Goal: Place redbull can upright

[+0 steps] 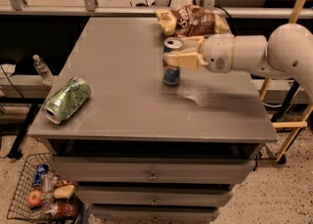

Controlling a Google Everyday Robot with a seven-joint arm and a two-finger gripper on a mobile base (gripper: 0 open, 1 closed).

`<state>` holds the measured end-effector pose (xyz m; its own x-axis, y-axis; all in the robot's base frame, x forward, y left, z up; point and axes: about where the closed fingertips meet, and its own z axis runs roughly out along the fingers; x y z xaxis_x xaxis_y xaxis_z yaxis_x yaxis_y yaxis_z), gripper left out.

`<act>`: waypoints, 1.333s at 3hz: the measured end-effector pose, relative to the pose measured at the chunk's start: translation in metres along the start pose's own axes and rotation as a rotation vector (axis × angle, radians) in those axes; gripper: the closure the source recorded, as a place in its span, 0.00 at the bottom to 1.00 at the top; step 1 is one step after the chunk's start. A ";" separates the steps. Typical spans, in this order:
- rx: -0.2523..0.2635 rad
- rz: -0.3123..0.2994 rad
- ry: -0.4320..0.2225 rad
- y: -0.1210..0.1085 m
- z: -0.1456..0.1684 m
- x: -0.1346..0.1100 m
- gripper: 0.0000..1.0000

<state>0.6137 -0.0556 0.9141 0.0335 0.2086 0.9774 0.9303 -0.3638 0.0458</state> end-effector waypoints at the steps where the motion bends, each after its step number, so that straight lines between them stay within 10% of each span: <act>1: 0.000 0.000 0.000 0.000 0.000 0.000 0.12; 4: 0.009 0.023 -0.030 -0.002 -0.008 0.002 0.00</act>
Offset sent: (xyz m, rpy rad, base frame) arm 0.0000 0.0000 0.0000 0.0000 0.0001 0.0000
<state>0.6088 -0.0621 0.9174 0.0656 0.2277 0.9715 0.9325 -0.3606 0.0215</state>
